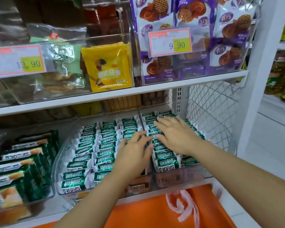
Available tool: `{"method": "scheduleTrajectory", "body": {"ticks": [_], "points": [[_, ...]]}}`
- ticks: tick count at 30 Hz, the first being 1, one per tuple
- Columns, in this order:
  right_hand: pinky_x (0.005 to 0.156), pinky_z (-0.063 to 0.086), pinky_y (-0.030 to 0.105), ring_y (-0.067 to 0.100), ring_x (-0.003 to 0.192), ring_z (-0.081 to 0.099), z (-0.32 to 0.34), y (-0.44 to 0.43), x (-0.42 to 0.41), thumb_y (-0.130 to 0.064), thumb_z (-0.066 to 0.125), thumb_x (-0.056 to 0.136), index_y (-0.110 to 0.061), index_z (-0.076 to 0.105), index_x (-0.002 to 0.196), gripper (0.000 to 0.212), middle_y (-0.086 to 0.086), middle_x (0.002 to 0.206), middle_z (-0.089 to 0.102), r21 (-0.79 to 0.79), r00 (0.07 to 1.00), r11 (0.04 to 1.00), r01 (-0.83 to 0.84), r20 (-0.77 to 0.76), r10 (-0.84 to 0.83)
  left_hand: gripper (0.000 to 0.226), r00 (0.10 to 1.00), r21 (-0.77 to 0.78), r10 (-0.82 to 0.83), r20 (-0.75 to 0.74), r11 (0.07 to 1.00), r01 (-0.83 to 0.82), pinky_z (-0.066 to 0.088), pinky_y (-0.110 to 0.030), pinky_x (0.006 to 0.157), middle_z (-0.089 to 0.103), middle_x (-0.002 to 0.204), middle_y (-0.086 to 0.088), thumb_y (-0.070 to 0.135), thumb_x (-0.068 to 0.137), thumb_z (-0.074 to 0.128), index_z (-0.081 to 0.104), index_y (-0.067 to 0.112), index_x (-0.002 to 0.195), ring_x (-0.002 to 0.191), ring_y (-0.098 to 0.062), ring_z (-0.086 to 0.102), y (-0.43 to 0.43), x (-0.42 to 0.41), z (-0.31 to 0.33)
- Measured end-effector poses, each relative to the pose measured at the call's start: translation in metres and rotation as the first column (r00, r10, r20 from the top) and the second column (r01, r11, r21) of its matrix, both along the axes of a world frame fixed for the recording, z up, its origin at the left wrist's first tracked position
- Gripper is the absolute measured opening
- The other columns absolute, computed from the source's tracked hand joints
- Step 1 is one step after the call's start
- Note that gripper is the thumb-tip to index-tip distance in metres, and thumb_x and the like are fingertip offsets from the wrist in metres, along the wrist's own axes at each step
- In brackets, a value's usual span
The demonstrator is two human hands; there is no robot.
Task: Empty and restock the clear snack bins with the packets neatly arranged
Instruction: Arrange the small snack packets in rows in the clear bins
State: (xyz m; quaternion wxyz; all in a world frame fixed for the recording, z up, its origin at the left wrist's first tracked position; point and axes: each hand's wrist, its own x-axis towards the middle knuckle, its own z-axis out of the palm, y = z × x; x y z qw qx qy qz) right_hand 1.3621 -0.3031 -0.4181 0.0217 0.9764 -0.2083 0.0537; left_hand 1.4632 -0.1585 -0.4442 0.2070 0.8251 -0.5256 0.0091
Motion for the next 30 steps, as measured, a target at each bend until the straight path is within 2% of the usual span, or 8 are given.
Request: {"method": "scheduleTrajectory", "body": {"ticks": [5,8,11,13,16,22,26,30], "points": [[0.118,-0.008,0.046,0.016,0.147,-0.012,-0.023,-0.001,0.013,-0.055,0.01,0.099,-0.015,0.002,0.153,0.068,0.001,0.161,-0.003,0.116,0.969,0.991,0.064,-0.246,-0.033,0.04,1.0,0.007,-0.011,0.015,1.0,0.011,0.015,-0.043,0.117,0.033,0.144,0.019,0.045,0.1,0.033,0.044,0.037,0.137,0.129,-0.001,0.039,0.0,0.004,-0.004],[0.117,-0.007,0.048,0.016,0.148,-0.002,-0.009,-0.006,0.014,-0.052,0.012,0.1,-0.017,0.013,0.153,0.063,-0.002,0.161,0.006,0.109,0.975,0.994,0.031,-0.222,-0.006,0.034,1.0,-0.008,-0.02,0.005,1.0,0.02,0.017,-0.044,0.116,0.041,0.136,0.017,0.043,0.1,0.037,0.051,0.036,0.13,0.123,-0.003,0.044,-0.002,0.007,-0.001],[0.117,-0.002,0.047,0.019,0.148,0.003,0.005,-0.021,0.033,-0.04,0.019,0.103,-0.019,0.013,0.153,0.054,0.001,0.161,0.006,0.087,0.992,0.996,-0.008,-0.121,0.019,0.024,0.999,-0.106,-0.017,-0.045,0.994,0.012,0.027,-0.046,0.111,0.055,0.109,0.016,0.036,0.099,0.043,0.061,0.03,0.114,0.101,-0.006,0.054,-0.01,0.018,0.01],[0.117,0.002,0.048,0.022,0.148,0.004,0.005,-0.031,0.048,-0.038,0.023,0.103,-0.024,0.01,0.153,0.054,0.003,0.161,0.002,0.099,0.992,0.995,-0.003,-0.122,0.015,0.028,0.999,-0.086,0.002,-0.048,0.996,-0.007,0.03,-0.047,0.11,0.055,0.12,0.014,0.036,0.099,0.043,0.058,0.031,0.122,0.108,-0.008,0.055,-0.016,0.027,0.016],[0.117,0.009,0.051,0.027,0.147,0.006,-0.008,-0.04,0.063,-0.047,0.027,0.101,-0.031,0.011,0.152,0.055,0.003,0.161,0.006,0.106,0.978,0.994,0.008,-0.208,0.014,0.04,0.998,0.074,-0.001,-0.058,0.997,0.005,0.022,-0.047,0.115,0.029,0.153,0.015,0.041,0.101,0.034,0.041,0.036,0.141,0.136,-0.01,0.036,-0.02,0.038,0.012],[0.118,0.015,0.047,0.03,0.146,0.012,-0.013,-0.057,0.069,-0.056,0.032,0.097,-0.035,0.016,0.151,0.06,0.005,0.16,0.013,0.152,0.992,0.988,-0.009,-0.126,0.029,0.041,0.991,0.004,-0.059,-0.116,0.998,0.06,0.022,-0.045,0.116,0.026,0.154,0.018,0.044,0.101,0.031,0.038,0.041,0.141,0.14,-0.005,0.028,-0.022,0.044,-0.001],[0.117,0.011,0.039,0.024,0.147,0.008,-0.007,-0.071,0.087,-0.048,0.031,0.1,-0.027,0.009,0.153,0.061,0.0,0.161,0.006,0.196,0.994,0.98,0.024,-0.106,-0.003,0.041,0.991,-0.02,-0.055,-0.123,0.998,0.053,0.02,-0.042,0.117,0.024,0.153,0.023,0.045,0.101,0.03,0.037,0.042,0.142,0.137,-0.002,0.03,-0.021,0.044,-0.004],[0.115,0.019,0.037,0.027,0.144,0.016,-0.015,-0.072,0.098,-0.043,0.035,0.101,-0.019,0.015,0.152,0.06,0.005,0.159,0.015,0.185,0.995,0.981,0.057,-0.097,-0.04,0.042,0.991,-0.017,-0.05,-0.126,0.999,0.048,0.018,-0.041,0.117,0.023,0.153,0.025,0.046,0.101,0.03,0.036,0.043,0.142,0.134,0.0,0.032,-0.02,0.045,-0.005]]}}
